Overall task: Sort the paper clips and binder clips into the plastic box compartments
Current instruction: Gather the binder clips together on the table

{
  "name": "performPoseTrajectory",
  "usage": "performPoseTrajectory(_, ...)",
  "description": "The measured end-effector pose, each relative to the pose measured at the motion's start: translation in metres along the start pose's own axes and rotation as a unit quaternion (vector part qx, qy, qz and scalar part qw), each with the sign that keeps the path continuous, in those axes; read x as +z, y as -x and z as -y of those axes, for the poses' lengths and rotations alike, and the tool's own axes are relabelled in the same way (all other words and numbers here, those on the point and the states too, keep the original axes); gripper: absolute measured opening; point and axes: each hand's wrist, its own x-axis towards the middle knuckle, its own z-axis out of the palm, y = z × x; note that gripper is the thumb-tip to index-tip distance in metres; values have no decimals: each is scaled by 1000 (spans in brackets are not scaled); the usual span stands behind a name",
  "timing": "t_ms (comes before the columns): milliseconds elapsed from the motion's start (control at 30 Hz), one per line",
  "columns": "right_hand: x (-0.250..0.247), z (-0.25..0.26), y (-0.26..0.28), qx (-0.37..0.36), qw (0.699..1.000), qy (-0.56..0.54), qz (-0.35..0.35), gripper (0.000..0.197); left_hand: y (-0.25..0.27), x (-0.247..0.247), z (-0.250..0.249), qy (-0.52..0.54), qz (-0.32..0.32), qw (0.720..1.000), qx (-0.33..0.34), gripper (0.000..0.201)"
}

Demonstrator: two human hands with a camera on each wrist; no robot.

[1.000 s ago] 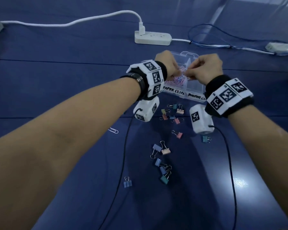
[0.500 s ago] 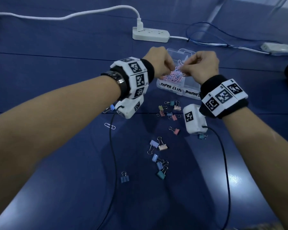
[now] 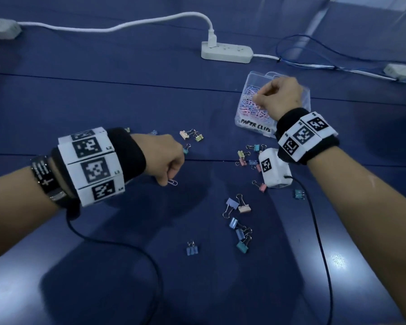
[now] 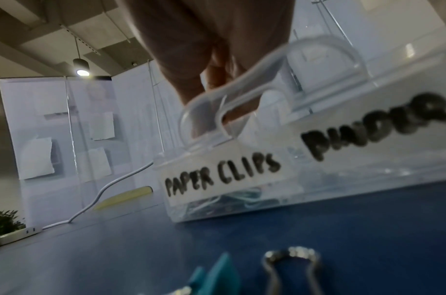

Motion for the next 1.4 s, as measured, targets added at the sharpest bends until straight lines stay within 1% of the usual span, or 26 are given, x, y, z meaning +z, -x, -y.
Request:
performPoseTrajectory(67,2,1,0,-1,1000,7,9,7,0,2,2,5,-4,1000,14,10)
performPoseTrajectory(100,2,1,0,-5,1000,16,12,7,0,2,2,6,-8,1000,19,7)
performPoseTrajectory(133,2,1,0,-11,999,26,18,11,0,2,2,3,-19,999,27,2)
performPoseTrajectory(233,-3,1,0,-20,998,45,27,16,-3,-6,-1,-6,-63,997,47,9)
performPoseTrajectory(300,-7,-1,0,-26,998,50,28,18,-9,-18,-6,37,-122,990,57,12)
performPoseTrajectory(367,-12,-3,1,-32,999,38,23,20,-22,-35,-16,115,-209,969,65,16)
performPoseTrajectory(433,-20,-4,5,-38,999,10,17,23,-40,-52,-30,196,-289,935,68,11)
performPoseTrajectory(467,-25,-6,8,-45,999,-4,15,25,-50,-59,-37,251,-310,914,70,8)
performPoseTrajectory(533,-35,-8,18,-61,998,-24,22,26,-69,-69,-52,354,-325,874,73,8)
performPoseTrajectory(567,-41,-7,25,-68,997,-32,33,25,-77,-72,-58,387,-329,859,72,7)
performPoseTrajectory(633,-51,-7,45,-84,994,-27,66,22,-88,-75,-67,422,-338,839,62,10)
performPoseTrajectory(667,-55,-8,57,-97,991,-8,87,22,-92,-76,-69,432,-336,835,54,14)
performPoseTrajectory(700,-60,-10,68,-108,988,20,112,23,-93,-76,-69,431,-334,837,45,18)
performPoseTrajectory(733,-64,-12,79,-114,982,51,142,24,-92,-75,-67,410,-333,848,41,22)
performPoseTrajectory(767,-69,-15,89,-110,975,81,177,27,-87,-74,-62,371,-330,867,38,26)
performPoseTrajectory(833,-80,-23,105,-83,951,153,254,36,-72,-71,-44,273,-327,904,40,32)
performPoseTrajectory(900,-89,-31,116,-46,921,229,311,49,-51,-63,-18,215,-324,921,26,36)
performPoseTrajectory(967,-92,-37,122,-2,909,271,318,59,-30,-53,12,191,-324,927,-10,39)
performPoseTrajectory(1033,-89,-41,122,37,902,292,314,65,-14,-40,43,184,-320,927,-75,42)
performPoseTrajectory(1067,-86,-43,120,49,899,298,318,66,-9,-33,56,182,-307,928,-108,43)
performPoseTrajectory(1133,-81,-42,116,56,894,302,327,66,-4,-21,76,174,-245,939,-169,47)
performPoseTrajectory(1200,-72,-36,111,49,896,287,335,64,-2,-12,86,168,-170,949,-208,50)
performPoseTrajectory(1233,-67,-32,109,41,899,276,337,63,-1,-10,88,173,-146,949,-218,51)
performPoseTrajectory(1300,-54,-21,107,16,904,260,339,60,0,-8,84,210,-129,945,-215,48)
performPoseTrajectory(1367,-39,-11,109,-24,906,238,349,54,0,-6,71,255,-120,940,-193,45)
performPoseTrajectory(1400,-32,-7,112,-45,906,214,364,51,0,-3,61,265,-114,942,-173,45)
